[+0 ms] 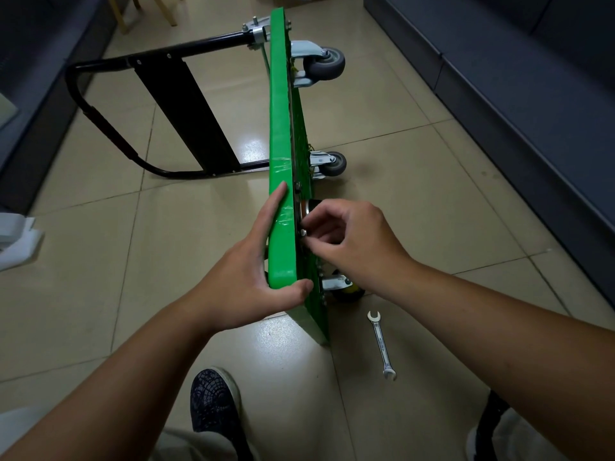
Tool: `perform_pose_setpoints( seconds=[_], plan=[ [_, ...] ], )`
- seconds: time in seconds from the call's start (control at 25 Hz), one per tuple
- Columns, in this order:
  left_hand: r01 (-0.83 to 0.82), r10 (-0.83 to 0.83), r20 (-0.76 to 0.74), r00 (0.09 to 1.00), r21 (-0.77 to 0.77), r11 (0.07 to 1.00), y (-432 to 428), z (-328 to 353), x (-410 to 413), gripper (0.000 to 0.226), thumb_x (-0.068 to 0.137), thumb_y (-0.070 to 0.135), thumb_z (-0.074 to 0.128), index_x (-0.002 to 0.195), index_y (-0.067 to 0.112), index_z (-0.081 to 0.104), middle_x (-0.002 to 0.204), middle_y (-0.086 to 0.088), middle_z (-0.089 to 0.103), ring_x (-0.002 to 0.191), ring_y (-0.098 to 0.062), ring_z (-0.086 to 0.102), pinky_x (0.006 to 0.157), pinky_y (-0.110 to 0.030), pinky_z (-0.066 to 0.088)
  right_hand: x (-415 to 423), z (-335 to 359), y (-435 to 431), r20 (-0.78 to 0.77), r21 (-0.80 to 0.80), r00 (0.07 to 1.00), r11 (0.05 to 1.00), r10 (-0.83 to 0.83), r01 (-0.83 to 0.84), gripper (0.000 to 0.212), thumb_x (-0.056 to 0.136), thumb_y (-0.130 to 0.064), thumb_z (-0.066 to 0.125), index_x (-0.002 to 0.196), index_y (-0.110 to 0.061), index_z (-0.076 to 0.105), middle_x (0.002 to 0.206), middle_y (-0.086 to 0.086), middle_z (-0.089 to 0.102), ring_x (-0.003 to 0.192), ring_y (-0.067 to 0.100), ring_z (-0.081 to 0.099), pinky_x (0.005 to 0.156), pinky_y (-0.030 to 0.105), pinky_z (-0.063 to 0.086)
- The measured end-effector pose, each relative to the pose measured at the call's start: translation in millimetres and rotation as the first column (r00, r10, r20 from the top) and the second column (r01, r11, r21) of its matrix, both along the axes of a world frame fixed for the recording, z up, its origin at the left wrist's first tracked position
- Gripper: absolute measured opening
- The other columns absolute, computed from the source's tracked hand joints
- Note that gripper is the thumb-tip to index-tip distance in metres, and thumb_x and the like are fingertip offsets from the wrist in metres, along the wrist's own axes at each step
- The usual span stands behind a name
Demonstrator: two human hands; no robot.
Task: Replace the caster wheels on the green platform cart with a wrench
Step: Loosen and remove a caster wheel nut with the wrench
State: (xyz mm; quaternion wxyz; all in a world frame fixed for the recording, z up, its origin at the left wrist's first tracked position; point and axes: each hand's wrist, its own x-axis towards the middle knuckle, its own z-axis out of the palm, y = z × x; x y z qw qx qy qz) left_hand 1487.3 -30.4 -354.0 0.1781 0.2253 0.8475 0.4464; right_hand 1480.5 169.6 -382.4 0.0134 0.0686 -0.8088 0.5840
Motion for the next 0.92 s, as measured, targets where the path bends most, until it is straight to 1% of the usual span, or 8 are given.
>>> perform_pose_setpoints(
  seconds=[0.16, 0.28, 0.4, 0.56, 0.64, 0.72, 0.8, 0.92],
  plan=[
    [0.003, -0.003, 0.001, 1.000, -0.009, 1.000, 0.0, -0.2, -1.0, 0.116, 0.073, 0.037, 0.080, 0.151, 0.062, -0.001, 0.132, 0.058, 0.030, 0.123, 0.012, 0.051, 0.098, -0.039, 0.056, -0.4, -2.7, 1.2, 0.035, -0.074, 0.999, 0.997, 0.013, -0.011, 0.014, 0.079, -0.008, 0.083, 0.086, -0.015, 0.075, 0.080, -0.001, 0.075, 0.077, 0.012, 0.074, 0.078, 0.034, 0.062],
    [0.001, -0.001, 0.000, 1.000, 0.002, 1.000, -0.3, -0.5, -0.9, 0.116, 0.072, 0.036, 0.080, 0.152, 0.062, 0.000, 0.132, 0.055, 0.033, 0.124, 0.004, 0.054, 0.097, -0.042, 0.057, -1.6, -6.9, 0.2, 0.038, -0.070, 0.999, 0.997, -0.008, 0.011, 0.015, 0.078, -0.007, 0.083, 0.085, -0.018, 0.075, 0.079, -0.001, 0.076, 0.075, 0.012, 0.074, 0.078, 0.035, 0.062],
    [0.000, 0.001, -0.015, 1.000, 0.011, 1.000, -0.4, -1.2, -1.2, 0.115, 0.073, 0.036, 0.080, 0.152, 0.062, 0.000, 0.132, 0.056, 0.033, 0.124, 0.003, 0.055, 0.097, -0.041, 0.057, -1.3, -9.7, 3.8, 0.046, -0.047, 0.999, 0.999, -0.025, 0.027, 0.013, 0.078, -0.011, 0.084, 0.085, -0.018, 0.075, 0.078, -0.001, 0.075, 0.074, 0.012, 0.074, 0.077, 0.033, 0.062],
    [-0.003, 0.004, -0.016, 1.000, 0.057, 0.998, -2.2, -2.3, -0.8, 0.115, 0.073, 0.029, 0.082, 0.155, 0.056, 0.006, 0.137, 0.050, 0.036, 0.124, 0.007, 0.054, 0.097, -0.027, 0.055, 1.9, -13.0, 6.7, -0.009, 0.042, 1.000, 0.999, -0.002, 0.002, 0.015, 0.079, -0.006, 0.081, 0.088, -0.015, 0.073, 0.081, 0.000, 0.072, 0.071, 0.014, 0.072, 0.072, 0.030, 0.062],
    [0.004, -0.004, 0.002, 1.000, 0.111, 0.994, -7.8, -1.0, -1.5, 0.114, 0.071, 0.033, 0.083, 0.156, 0.052, 0.010, 0.143, 0.045, 0.036, 0.126, 0.008, 0.052, 0.093, -0.021, 0.054, 8.4, -20.8, 16.4, -0.018, 0.080, 1.000, 0.997, -0.012, 0.014, 0.019, 0.077, -0.002, 0.079, 0.089, -0.015, 0.072, 0.084, 0.000, 0.070, 0.070, 0.018, 0.070, 0.071, 0.030, 0.061],
    [-0.016, 0.011, 0.031, 0.999, 0.150, 0.988, -15.0, 2.5, -0.4, 0.111, 0.068, 0.038, 0.081, 0.155, 0.054, 0.014, 0.147, 0.041, 0.033, 0.125, 0.006, 0.053, 0.088, -0.023, 0.057, 19.0, -36.5, 36.1, 0.065, 0.126, 0.996, 0.990, -0.067, 0.059, 0.021, 0.076, 0.000, 0.079, 0.090, -0.015, 0.072, 0.082, -0.001, 0.070, 0.070, 0.022, 0.069, 0.072, 0.032, 0.061],
    [-0.054, 0.048, 0.035, 0.998, 0.171, 0.984, -24.1, 3.1, 1.7, 0.108, 0.067, 0.038, 0.081, 0.154, 0.056, 0.018, 0.149, 0.038, 0.034, 0.124, 0.003, 0.055, 0.084, -0.026, 0.060, 25.8, -64.3, 53.7, 0.175, 0.156, 0.966, 0.974, -0.190, 0.164, 0.022, 0.076, 0.002, 0.079, 0.090, -0.014, 0.071, 0.081, -0.001, 0.070, 0.070, 0.022, 0.067, 0.071, 0.033, 0.060],
    [-0.088, 0.090, -0.004, 0.996, 0.159, 0.983, -31.3, -1.4, 3.9, 0.105, 0.071, 0.024, 0.080, 0.155, 0.052, 0.024, 0.146, 0.037, 0.040, 0.122, 0.000, 0.058, 0.080, -0.027, 0.061, 26.4, -131.0, 48.1, 0.346, 0.103, 0.842, 0.909, -0.413, 0.403, 0.022, 0.075, 0.005, 0.078, 0.087, -0.011, 0.068, 0.079, 0.000, 0.068, 0.064, 0.014, 0.061, 0.067, 0.027, 0.055]
  ],
)
